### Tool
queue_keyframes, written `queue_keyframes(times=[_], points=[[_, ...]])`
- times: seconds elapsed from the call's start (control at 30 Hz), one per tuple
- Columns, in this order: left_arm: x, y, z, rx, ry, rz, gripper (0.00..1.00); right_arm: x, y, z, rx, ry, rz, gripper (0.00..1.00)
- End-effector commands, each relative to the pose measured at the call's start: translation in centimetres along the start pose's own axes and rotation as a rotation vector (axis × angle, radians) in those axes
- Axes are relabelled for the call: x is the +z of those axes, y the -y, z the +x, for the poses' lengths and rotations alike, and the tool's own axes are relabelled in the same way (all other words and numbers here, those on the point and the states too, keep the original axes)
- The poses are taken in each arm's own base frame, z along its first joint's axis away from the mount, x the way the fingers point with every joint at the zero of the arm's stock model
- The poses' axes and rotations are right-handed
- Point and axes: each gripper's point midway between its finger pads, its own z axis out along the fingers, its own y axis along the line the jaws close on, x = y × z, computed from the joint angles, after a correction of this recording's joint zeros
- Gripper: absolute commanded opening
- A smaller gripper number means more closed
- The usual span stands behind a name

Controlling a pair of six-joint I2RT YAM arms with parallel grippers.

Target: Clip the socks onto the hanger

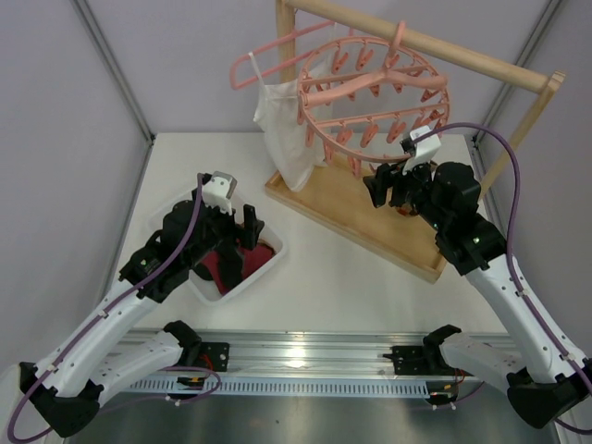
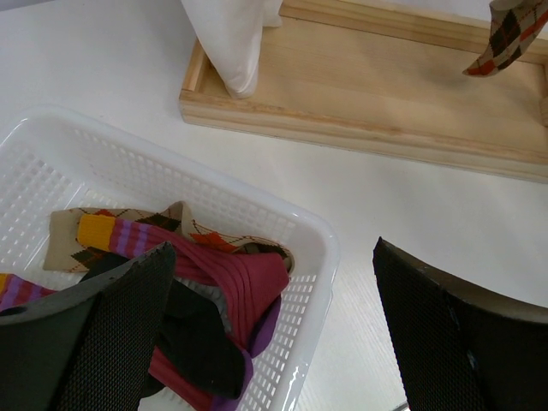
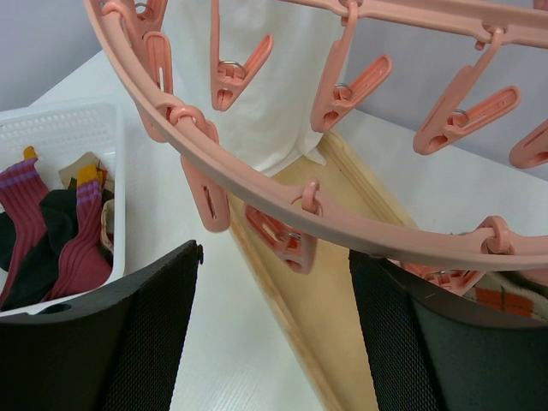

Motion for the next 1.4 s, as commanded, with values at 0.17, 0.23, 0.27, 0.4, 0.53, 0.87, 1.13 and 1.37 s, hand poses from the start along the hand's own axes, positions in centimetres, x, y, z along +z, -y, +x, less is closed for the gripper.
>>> queue_keyframes(times=[0.17,0.23,0.27,0.4,0.53,0.87,1.13,1.37], points=[[-0.1,0.2,-0.1,-0.011,0.007,0.021,0.99,-0.1,-0.2,-2.9,-0.050,0.100,0.002,0.72],[-0.1,0.2,-0.1,-0.011,0.007,0.021,1.00,-0.2,-0.5,-2.9,-0.054,0.103,-0.014,0.71],[-0.1,0.2,-0.2,-0.013,0.009,0.021,0.99,-0.2,-0.6,-2.9,-0.055,0.105,-0.018,0.71],[0.0,0.2,0.0,-0.014,0.004,0.023,0.99,-0.1,-0.8,-3.0,-0.055,0.108,-0.027,0.69],[0.0,0.2,0.1,-0.016,0.001,0.023,1.00,-0.2,-0.7,-2.9,-0.056,0.105,-0.017,0.68],[0.0,0.3,0.1,-0.018,0.000,0.027,1.00,-0.6,1.1,-2.5,-0.058,0.084,0.074,0.73],[0.0,0.3,0.1,-0.018,0.001,0.029,0.99,-1.8,0.8,-3.1,-0.038,0.094,0.053,0.74],[0.0,0.1,0.0,-0.020,0.003,0.019,0.99,-3.4,-0.9,-3.6,-0.022,0.094,-0.012,0.73]])
